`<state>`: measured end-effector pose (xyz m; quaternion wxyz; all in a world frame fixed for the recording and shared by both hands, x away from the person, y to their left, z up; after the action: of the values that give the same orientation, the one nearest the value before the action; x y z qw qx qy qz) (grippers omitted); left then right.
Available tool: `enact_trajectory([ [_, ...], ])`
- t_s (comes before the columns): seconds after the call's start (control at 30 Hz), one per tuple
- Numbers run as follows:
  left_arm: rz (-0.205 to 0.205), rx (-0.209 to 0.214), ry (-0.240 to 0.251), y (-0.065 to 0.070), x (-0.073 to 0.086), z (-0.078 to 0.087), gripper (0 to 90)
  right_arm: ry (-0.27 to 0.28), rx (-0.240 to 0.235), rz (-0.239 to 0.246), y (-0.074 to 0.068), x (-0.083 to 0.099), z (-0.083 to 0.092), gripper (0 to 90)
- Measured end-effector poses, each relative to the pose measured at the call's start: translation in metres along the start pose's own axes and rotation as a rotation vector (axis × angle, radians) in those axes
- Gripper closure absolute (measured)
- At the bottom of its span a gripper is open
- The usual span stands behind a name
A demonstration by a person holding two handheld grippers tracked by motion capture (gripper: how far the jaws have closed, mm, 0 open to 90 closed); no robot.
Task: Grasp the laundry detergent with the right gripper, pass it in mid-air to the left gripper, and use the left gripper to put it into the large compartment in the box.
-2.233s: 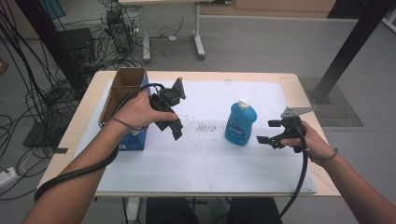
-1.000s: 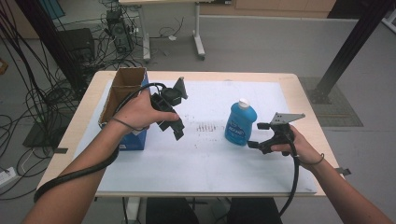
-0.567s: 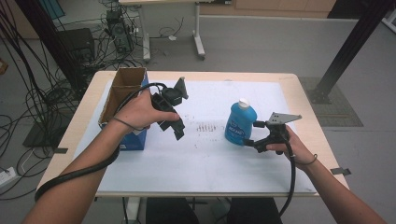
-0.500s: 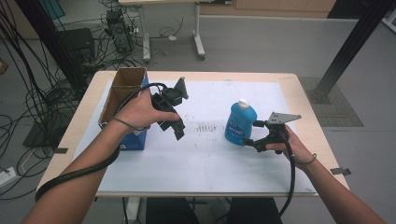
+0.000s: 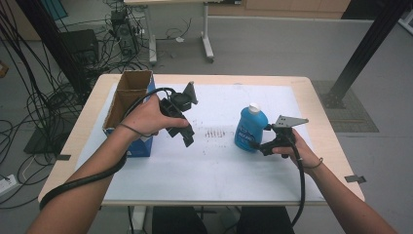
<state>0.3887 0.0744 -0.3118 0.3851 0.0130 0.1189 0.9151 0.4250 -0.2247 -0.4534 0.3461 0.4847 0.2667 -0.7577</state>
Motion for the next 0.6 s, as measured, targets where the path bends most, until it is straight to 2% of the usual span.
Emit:
enact_trajectory([
  [0.6, -0.002, -0.004, -0.003, 0.001, -0.0009, 0.0016, 9.2, 0.02, -0.006, 0.005, -0.0009, -0.001, -0.0078, 3.3],
])
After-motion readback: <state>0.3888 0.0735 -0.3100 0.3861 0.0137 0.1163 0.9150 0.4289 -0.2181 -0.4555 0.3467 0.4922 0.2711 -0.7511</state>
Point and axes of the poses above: each handheld gripper's, and its own axes: z roughly backward along the jaws, x roughly out of its underside, y roughly to its right, the point moved 5 cm from there along -z, roughly forward along the jaws, and after that the axes turned 6 degrees about x, right-handed, at the moved point
